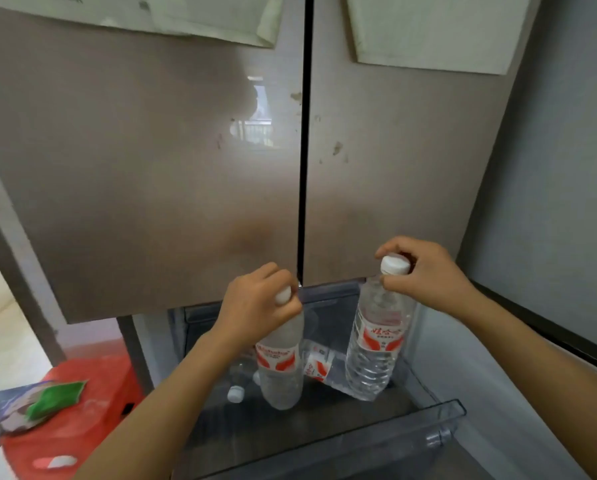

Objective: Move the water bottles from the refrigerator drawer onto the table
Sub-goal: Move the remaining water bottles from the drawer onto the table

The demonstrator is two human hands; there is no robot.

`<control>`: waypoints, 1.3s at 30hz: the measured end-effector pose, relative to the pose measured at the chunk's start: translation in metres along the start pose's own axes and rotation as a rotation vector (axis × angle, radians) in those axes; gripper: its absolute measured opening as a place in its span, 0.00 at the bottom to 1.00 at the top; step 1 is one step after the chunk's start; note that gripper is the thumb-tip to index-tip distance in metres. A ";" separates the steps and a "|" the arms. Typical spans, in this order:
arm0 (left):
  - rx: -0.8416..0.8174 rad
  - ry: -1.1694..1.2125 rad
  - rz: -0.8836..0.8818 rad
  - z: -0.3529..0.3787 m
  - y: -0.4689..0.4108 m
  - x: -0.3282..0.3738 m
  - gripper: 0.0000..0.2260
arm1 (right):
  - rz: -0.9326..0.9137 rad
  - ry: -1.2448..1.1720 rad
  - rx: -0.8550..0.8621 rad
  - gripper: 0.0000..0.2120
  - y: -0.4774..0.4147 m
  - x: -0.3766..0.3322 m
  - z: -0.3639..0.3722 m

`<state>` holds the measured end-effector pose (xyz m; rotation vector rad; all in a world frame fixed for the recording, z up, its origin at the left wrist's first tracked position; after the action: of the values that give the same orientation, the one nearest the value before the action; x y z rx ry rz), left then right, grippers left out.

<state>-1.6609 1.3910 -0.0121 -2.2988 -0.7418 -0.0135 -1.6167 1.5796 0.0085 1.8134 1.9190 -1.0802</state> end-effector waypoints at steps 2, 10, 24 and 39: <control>0.012 0.008 0.059 -0.002 -0.005 0.010 0.10 | 0.032 -0.013 0.036 0.18 0.014 -0.001 -0.011; 0.095 0.070 0.173 -0.011 -0.013 0.060 0.10 | 0.148 0.073 0.128 0.20 0.088 0.009 -0.043; 0.024 -0.129 -0.112 -0.022 0.095 0.171 0.12 | 0.005 0.127 -0.063 0.14 0.191 0.034 -0.036; 0.002 -0.505 -1.037 -0.109 0.419 0.278 0.17 | -0.388 0.124 -0.754 0.16 0.350 -0.042 0.132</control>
<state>-1.1920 1.2190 -0.1349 -1.6698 -2.0977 0.0945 -1.3152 1.4339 -0.1645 1.1346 2.3672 -0.2357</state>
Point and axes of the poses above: each hand's wrist, its own y-axis away from the middle knuckle, its own z-axis out of the palm, x = y × z, the point moved 10 cm from there along -y, towards the middle knuckle, and after that the axes turned 6 degrees about -x, right-handed, at the moved point
